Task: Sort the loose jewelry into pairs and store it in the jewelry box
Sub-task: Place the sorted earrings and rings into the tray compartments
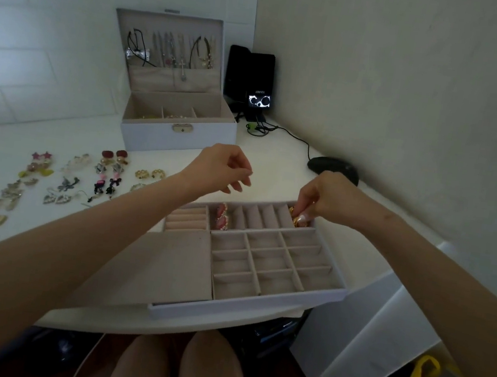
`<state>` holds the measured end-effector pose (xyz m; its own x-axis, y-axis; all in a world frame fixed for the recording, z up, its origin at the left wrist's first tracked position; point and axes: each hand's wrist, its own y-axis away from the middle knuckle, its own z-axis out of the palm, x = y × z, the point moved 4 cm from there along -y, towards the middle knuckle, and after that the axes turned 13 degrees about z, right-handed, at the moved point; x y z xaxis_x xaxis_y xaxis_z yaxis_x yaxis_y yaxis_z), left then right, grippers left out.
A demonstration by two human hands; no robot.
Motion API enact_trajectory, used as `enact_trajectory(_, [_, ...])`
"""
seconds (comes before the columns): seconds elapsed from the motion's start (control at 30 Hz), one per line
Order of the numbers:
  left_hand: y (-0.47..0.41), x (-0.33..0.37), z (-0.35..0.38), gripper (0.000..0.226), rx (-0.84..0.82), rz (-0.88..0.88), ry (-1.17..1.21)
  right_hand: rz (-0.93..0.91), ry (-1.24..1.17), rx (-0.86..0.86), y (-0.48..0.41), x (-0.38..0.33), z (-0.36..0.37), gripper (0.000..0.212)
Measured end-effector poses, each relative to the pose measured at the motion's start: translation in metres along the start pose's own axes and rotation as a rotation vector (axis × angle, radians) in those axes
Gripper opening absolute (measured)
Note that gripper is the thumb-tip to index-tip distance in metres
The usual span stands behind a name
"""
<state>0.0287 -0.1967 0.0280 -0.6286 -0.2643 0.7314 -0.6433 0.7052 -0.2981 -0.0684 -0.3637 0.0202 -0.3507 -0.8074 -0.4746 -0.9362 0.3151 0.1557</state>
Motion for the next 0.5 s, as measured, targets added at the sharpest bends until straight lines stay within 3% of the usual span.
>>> enact_trajectory(0.23, [0.009,-0.020,-0.032,0.005,0.048,-0.015,-0.129,-0.026,0.175,0.073,0.002,-0.010,-0.001,0.025])
enact_trajectory(0.4, [0.016,-0.047,-0.079,0.009,0.086,-0.091,-0.366,-0.134,-0.029,0.141,0.000,-0.054,-0.014,0.015])
enact_trajectory(0.5, [0.021,-0.069,-0.104,0.010,0.047,-0.203,-0.606,-0.214,-0.081,0.093,-0.020,-0.096,0.006,0.010])
